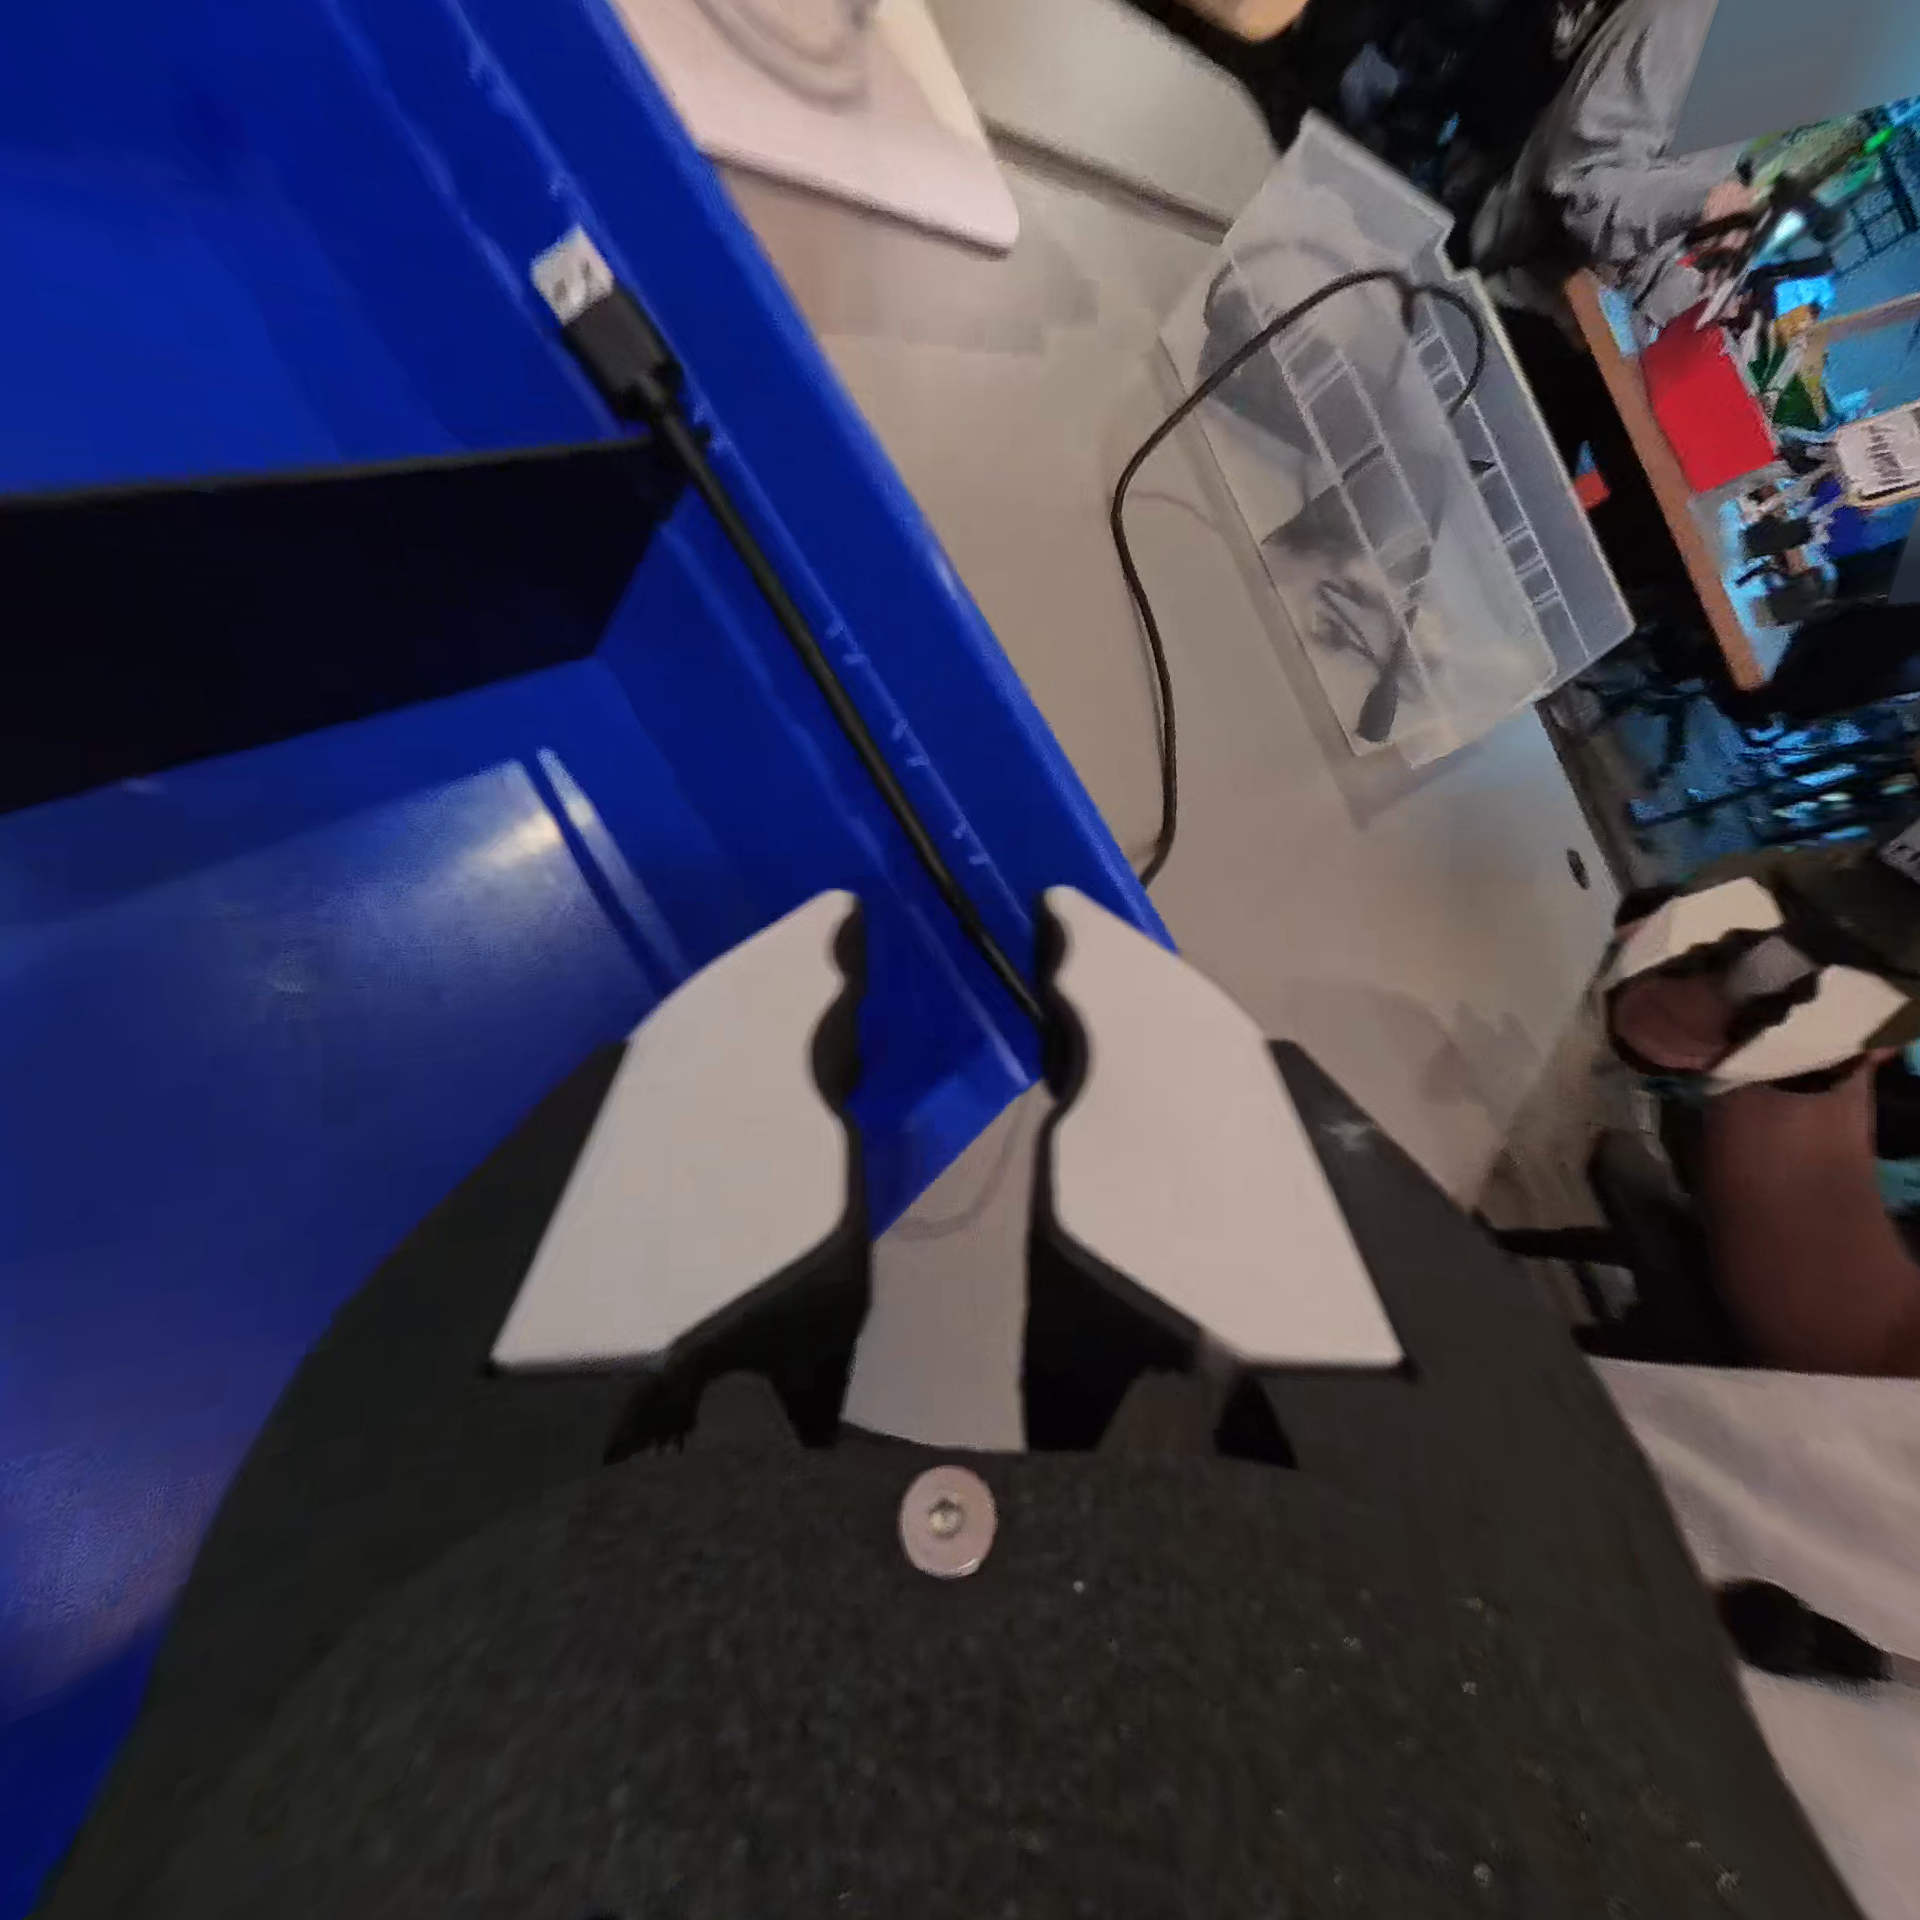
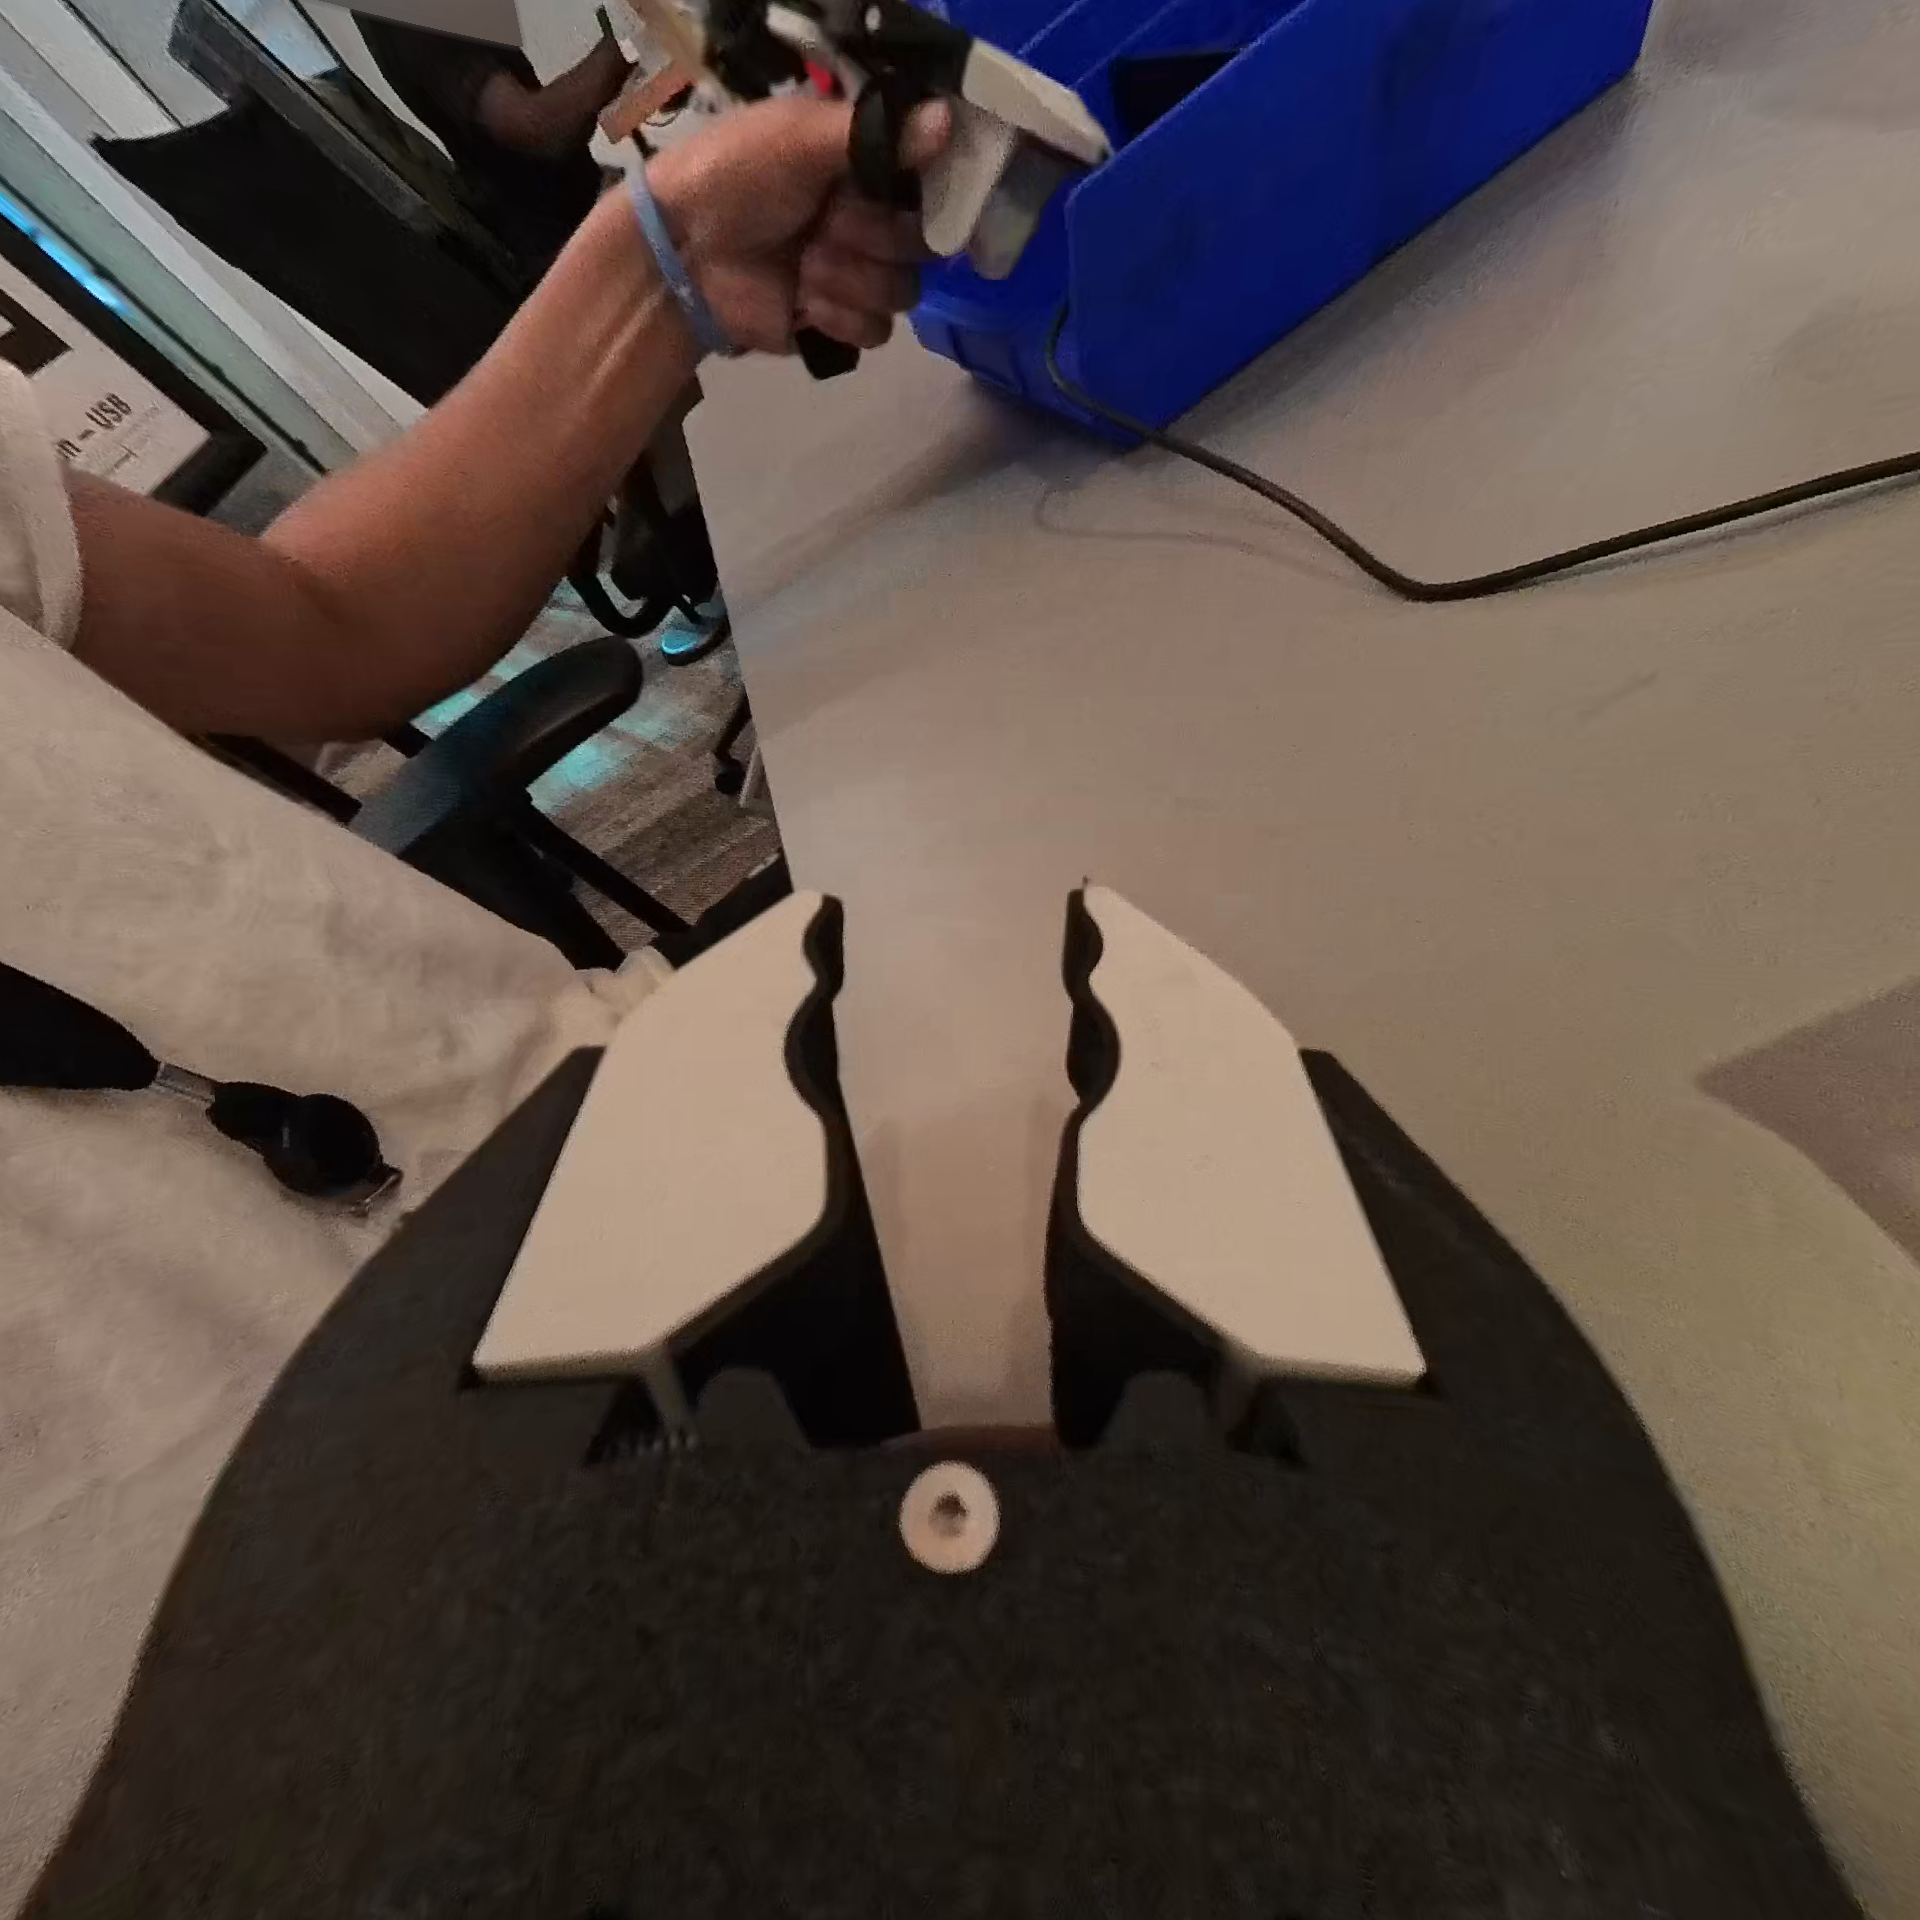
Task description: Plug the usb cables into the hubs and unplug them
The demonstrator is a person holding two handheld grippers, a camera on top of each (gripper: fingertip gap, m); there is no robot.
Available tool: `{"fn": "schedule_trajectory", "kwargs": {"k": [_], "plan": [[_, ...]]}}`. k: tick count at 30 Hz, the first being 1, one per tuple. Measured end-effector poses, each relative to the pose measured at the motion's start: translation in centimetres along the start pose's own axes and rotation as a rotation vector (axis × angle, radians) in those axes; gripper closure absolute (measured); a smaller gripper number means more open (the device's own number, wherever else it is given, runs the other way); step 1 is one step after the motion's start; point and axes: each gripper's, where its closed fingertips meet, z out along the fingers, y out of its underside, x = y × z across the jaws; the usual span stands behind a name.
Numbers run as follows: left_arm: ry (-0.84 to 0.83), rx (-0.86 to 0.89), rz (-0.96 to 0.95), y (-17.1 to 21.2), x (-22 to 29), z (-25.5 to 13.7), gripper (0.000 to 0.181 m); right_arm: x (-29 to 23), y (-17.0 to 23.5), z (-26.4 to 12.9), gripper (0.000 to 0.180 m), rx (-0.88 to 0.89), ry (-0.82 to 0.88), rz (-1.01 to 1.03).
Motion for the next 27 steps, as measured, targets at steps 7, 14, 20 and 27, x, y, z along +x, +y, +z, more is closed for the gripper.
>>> {"fn": "schedule_trajectory", "kwargs": {"k": [7,14,20,27], "plan": [[0.051,-0.119,-0.067,-0.2,-0.6,3.7,0.174,-0.6,0.5,0.5,0.140,-0.027,-0.011,-0.007],[-0.004,0.113,0.241,-4.8,4.7,-1.9,0.177,0.3,0.7,0.0,0.140,-0.032,0.056,-0.022],[0.135,0.159,0.522,-8.5,17.9,-1.9,0.178,3.6,-2.1,-0.2,0.138,0.035,0.256,-0.081],[0.391,0.099,0.537,-9.7,29.0,2.5,0.177,5.4,-9.7,1.4,0.120,0.165,0.513,-0.385]]}}
